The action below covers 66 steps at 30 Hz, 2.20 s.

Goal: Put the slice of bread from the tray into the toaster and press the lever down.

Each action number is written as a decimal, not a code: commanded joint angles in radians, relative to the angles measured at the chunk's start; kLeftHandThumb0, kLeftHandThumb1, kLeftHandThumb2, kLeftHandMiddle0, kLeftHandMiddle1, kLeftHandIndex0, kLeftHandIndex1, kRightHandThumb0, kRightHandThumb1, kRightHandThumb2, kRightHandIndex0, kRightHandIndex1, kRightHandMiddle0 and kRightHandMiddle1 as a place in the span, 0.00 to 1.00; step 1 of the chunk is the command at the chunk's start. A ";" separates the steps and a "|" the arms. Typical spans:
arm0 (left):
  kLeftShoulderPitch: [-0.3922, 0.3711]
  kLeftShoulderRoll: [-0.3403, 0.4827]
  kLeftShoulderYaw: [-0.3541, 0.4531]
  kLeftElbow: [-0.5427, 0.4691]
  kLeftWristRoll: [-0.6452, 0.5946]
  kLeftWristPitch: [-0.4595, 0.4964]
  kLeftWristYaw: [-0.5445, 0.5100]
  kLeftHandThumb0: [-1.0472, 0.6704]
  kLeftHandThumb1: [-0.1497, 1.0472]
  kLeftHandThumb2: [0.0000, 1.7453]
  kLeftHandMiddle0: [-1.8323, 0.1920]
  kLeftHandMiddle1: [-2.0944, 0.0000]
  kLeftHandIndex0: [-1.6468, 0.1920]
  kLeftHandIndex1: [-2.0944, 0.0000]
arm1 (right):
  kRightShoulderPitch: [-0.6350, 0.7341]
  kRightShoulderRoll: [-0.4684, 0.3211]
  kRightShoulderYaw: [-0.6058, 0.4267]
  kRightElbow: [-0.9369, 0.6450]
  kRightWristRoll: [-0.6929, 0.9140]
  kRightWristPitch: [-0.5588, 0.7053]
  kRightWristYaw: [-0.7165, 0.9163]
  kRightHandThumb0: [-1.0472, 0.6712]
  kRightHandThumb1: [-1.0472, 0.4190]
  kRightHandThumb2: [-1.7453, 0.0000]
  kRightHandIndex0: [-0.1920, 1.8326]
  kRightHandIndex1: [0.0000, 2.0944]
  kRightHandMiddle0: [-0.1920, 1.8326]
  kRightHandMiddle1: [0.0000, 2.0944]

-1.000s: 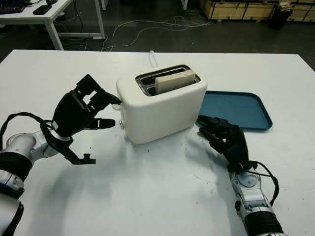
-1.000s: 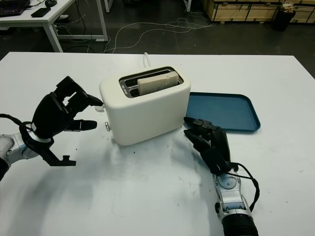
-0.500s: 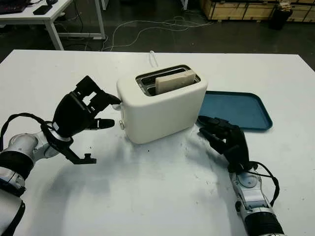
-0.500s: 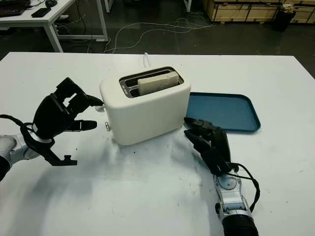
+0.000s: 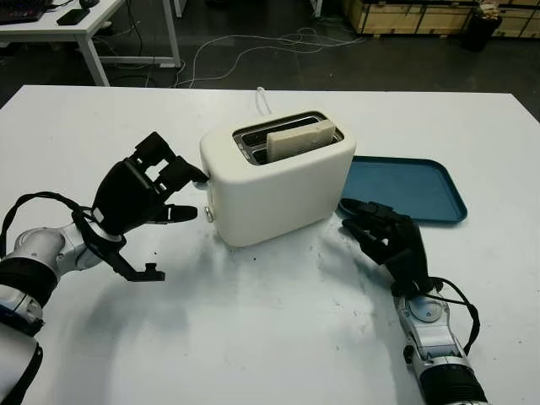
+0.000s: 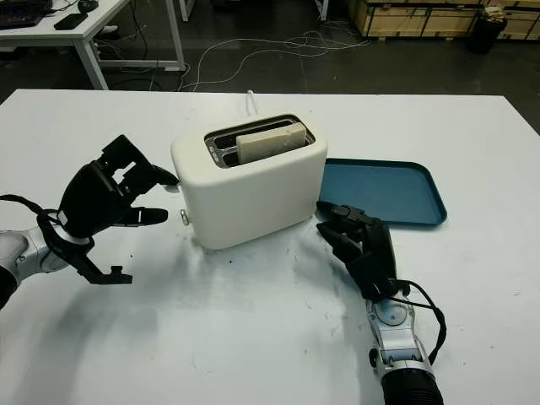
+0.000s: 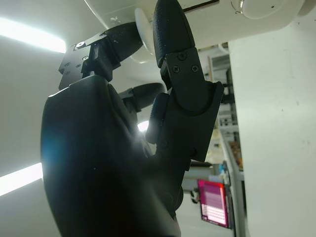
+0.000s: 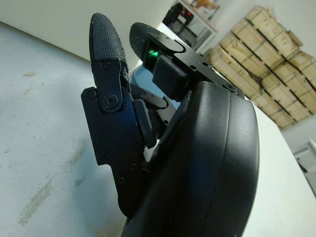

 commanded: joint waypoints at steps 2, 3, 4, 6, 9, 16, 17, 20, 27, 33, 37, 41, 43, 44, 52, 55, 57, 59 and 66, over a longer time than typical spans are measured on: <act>-0.019 -0.010 -0.018 0.008 0.003 0.004 -0.007 0.21 0.89 0.37 0.91 0.17 0.90 0.33 | -0.001 -0.004 -0.002 -0.002 0.009 -0.009 0.000 0.19 0.09 0.90 0.45 0.34 0.57 0.00; -0.020 -0.010 -0.020 0.009 0.006 0.006 -0.005 0.21 0.89 0.37 0.91 0.17 0.90 0.32 | -0.001 -0.005 -0.001 -0.002 0.008 -0.009 0.000 0.19 0.09 0.90 0.45 0.34 0.57 0.00; -0.022 -0.011 -0.023 0.012 0.007 0.006 -0.001 0.21 0.89 0.37 0.91 0.17 0.90 0.32 | -0.001 -0.005 -0.001 -0.005 0.007 -0.004 0.000 0.19 0.09 0.90 0.45 0.35 0.57 0.00; -0.027 -0.011 -0.029 0.017 0.010 0.005 0.003 0.21 0.89 0.37 0.91 0.17 0.90 0.32 | -0.001 -0.005 -0.002 -0.009 0.008 0.003 0.001 0.19 0.09 0.90 0.45 0.35 0.57 0.00; -0.035 -0.014 -0.037 0.028 0.009 0.001 0.009 0.22 0.89 0.37 0.91 0.17 0.90 0.32 | -0.002 -0.004 -0.003 -0.009 0.012 0.003 0.003 0.19 0.09 0.90 0.44 0.34 0.57 0.00; -0.050 -0.007 -0.058 0.030 0.017 0.007 0.003 0.22 0.89 0.39 0.91 0.17 0.90 0.32 | 0.002 -0.009 -0.005 -0.015 0.013 0.001 0.006 0.19 0.09 0.89 0.44 0.34 0.57 0.00; -0.052 -0.004 -0.060 0.027 0.019 0.008 0.001 0.22 0.89 0.39 0.91 0.17 0.90 0.32 | 0.003 -0.010 -0.004 -0.019 0.011 0.004 0.005 0.19 0.09 0.89 0.44 0.34 0.57 0.00; -0.059 0.003 -0.067 0.018 0.019 0.003 -0.021 0.22 0.89 0.40 0.91 0.17 0.90 0.31 | 0.009 -0.016 -0.004 -0.027 0.004 0.004 0.001 0.18 0.09 0.89 0.44 0.34 0.57 0.00; -0.062 -0.114 -0.134 0.156 -0.003 -0.079 -0.088 0.19 0.89 0.32 0.90 0.17 0.90 0.24 | 0.035 -0.016 -0.005 -0.063 0.008 0.016 0.010 0.18 0.09 0.89 0.45 0.33 0.57 0.00; 0.070 -0.408 -0.209 0.408 -0.097 0.000 -0.444 0.05 0.89 0.14 0.60 0.22 0.56 0.40 | 0.060 -0.010 0.003 -0.074 -0.001 0.025 0.009 0.17 0.09 0.88 0.46 0.34 0.57 0.00; 0.101 -0.455 -0.223 0.441 -0.172 0.021 -0.511 0.02 0.89 0.13 0.50 0.27 0.44 0.50 | 0.052 -0.012 0.001 -0.067 -0.007 0.031 0.008 0.17 0.09 0.88 0.45 0.34 0.57 0.00; 0.087 -0.424 -0.248 0.439 -0.202 0.022 -0.509 0.02 0.89 0.12 0.52 0.28 0.43 0.51 | 0.039 -0.012 0.003 -0.052 -0.008 0.022 0.012 0.18 0.09 0.88 0.44 0.34 0.56 0.00; 0.079 -0.409 -0.258 0.437 -0.205 0.019 -0.495 0.02 0.89 0.12 0.52 0.28 0.43 0.51 | 0.035 -0.008 0.003 -0.044 -0.003 0.015 0.015 0.18 0.09 0.88 0.45 0.33 0.57 0.00; 0.076 -0.403 -0.259 0.437 -0.208 0.017 -0.496 0.02 0.89 0.12 0.52 0.26 0.44 0.49 | 0.034 -0.005 0.003 -0.041 0.000 0.011 0.016 0.18 0.09 0.88 0.45 0.33 0.57 0.00; 0.055 -0.368 -0.279 0.425 -0.214 0.006 -0.468 0.03 0.89 0.13 0.56 0.23 0.48 0.45 | 0.036 -0.003 0.002 -0.053 -0.004 0.017 0.008 0.17 0.09 0.88 0.45 0.33 0.57 0.00; 0.043 -0.347 -0.295 0.417 -0.198 0.009 -0.444 0.04 0.89 0.15 0.58 0.20 0.52 0.41 | 0.037 -0.004 0.002 -0.048 -0.008 0.005 0.005 0.17 0.09 0.87 0.45 0.33 0.56 0.00; 0.036 -0.333 -0.309 0.410 -0.190 0.004 -0.418 0.05 0.89 0.15 0.59 0.19 0.53 0.39 | 0.038 -0.002 0.002 -0.049 -0.006 0.005 0.005 0.18 0.09 0.88 0.45 0.33 0.56 0.00; 0.025 -0.316 -0.324 0.401 -0.184 -0.005 -0.393 0.05 0.89 0.15 0.61 0.18 0.55 0.38 | 0.040 -0.002 0.003 -0.049 -0.007 0.003 0.004 0.18 0.09 0.88 0.45 0.33 0.56 0.00; -0.014 -0.275 -0.367 0.371 -0.181 -0.007 -0.332 0.06 0.89 0.18 0.65 0.17 0.62 0.29 | 0.045 0.002 0.003 -0.054 -0.005 0.004 0.004 0.17 0.09 0.88 0.45 0.33 0.56 0.00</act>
